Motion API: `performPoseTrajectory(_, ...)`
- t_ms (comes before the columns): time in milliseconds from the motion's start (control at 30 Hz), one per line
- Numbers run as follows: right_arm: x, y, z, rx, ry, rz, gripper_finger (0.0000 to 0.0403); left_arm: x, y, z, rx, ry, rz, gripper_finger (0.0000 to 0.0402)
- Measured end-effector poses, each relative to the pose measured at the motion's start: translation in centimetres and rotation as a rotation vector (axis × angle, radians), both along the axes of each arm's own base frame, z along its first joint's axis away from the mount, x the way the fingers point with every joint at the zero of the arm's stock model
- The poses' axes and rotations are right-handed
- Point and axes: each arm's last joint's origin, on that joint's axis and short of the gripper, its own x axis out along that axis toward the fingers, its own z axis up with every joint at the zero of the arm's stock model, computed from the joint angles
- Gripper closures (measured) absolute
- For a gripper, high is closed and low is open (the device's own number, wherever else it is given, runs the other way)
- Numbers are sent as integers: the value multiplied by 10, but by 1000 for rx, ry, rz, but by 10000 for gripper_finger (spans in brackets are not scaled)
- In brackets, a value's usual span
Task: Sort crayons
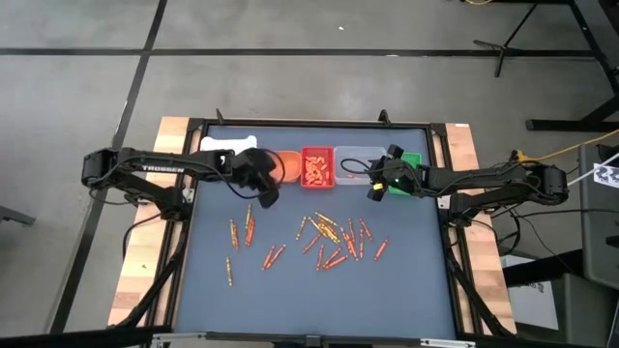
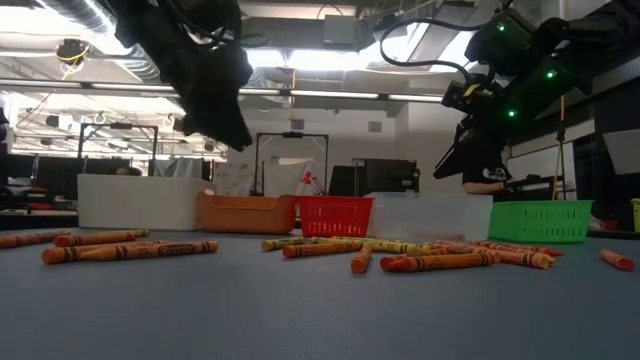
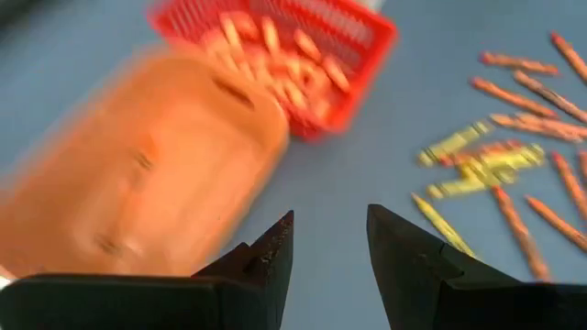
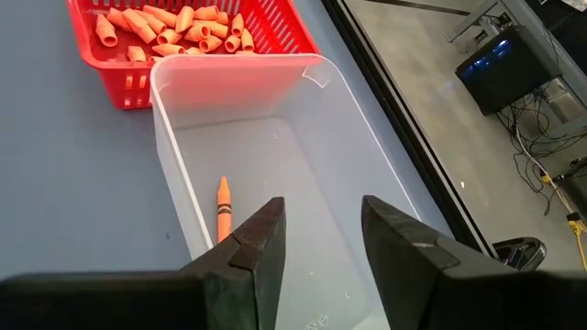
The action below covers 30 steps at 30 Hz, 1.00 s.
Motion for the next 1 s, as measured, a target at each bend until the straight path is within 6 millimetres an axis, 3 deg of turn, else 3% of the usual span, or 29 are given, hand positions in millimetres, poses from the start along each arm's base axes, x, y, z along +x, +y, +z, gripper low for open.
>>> performPoseTrajectory(267,0,0,0,0,0,0,260,-16,-25,-14,-272,211,120,278)
performPoseTrajectory(600,0,0,0,0,0,0,260,-27,-46,-21,-213,296,325,278)
performPoseTrajectory(1000,0,0,0,0,0,0,260,-42,-57,-59,-255,317,436,278)
